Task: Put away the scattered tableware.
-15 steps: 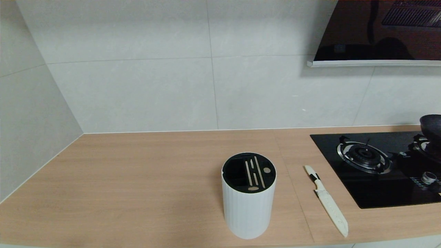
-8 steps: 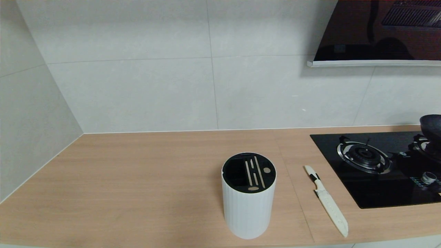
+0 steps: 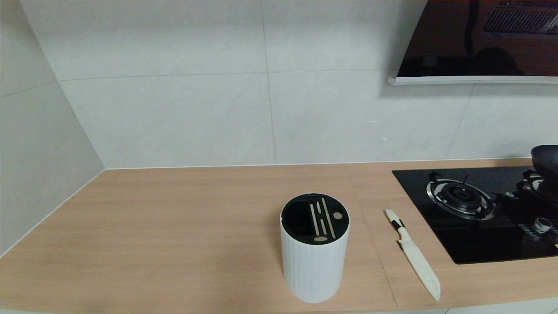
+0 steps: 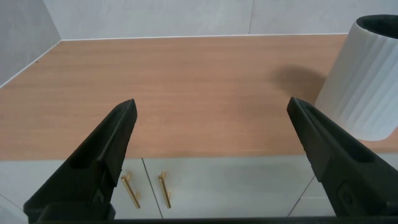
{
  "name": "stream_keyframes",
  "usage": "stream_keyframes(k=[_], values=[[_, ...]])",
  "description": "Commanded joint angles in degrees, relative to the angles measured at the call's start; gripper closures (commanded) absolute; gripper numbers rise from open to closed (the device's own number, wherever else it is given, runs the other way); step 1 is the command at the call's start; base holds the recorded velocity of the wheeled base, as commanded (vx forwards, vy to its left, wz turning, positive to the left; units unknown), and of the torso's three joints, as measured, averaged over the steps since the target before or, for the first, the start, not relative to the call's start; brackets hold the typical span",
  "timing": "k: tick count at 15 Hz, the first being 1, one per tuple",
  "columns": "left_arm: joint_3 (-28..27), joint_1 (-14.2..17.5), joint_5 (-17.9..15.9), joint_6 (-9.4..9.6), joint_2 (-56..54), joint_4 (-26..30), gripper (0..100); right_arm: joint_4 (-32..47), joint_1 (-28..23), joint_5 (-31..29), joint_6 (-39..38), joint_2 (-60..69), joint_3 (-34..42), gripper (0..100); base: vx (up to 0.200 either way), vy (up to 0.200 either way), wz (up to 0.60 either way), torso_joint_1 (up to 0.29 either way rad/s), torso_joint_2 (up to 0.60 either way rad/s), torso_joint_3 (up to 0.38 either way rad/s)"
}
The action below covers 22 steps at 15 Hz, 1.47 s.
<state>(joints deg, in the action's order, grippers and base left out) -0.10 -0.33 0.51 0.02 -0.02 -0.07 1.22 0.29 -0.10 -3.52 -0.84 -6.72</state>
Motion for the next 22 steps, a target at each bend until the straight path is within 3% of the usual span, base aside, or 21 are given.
stream_keyframes(k=[1,5,13,16,20,22], values=[[0.0,0.0,0.0,-0.02,0.0,0.0,0,2.3,1.3,0.1,-0.2,-6.4,-4.4,0,0.000,0.000,0.00,0.000,0.00,0.000],[0.0,0.0,0.0,-0.02,0.0,0.0,0,2.1,6.7,1.9,0.0,-22.0,-6.2,0,0.000,0.000,0.00,0.000,0.00,0.000],[0.0,0.0,0.0,-0.02,0.0,0.0,0,-5.3,7.1,4.8,0.8,-48.5,-10.2,0,0.000,0.000,0.00,0.000,0.00,0.000],[0.0,0.0,0.0,-0.02,0.0,0.0,0,-6.8,8.8,4.9,2.1,-64.2,-13.9,0,0.000,0.000,0.00,0.000,0.00,0.000],[0.0,0.0,0.0,-0.02,0.0,0.0,0,-22.5,9.6,3.3,2.6,-82.0,-16.0,0,0.000,0.000,0.00,0.000,0.00,0.000],[0.0,0.0,0.0,-0.02,0.0,0.0,0,-23.6,10.6,2.8,3.3,-87.0,-19.2,0,0.000,0.000,0.00,0.000,0.00,0.000]])
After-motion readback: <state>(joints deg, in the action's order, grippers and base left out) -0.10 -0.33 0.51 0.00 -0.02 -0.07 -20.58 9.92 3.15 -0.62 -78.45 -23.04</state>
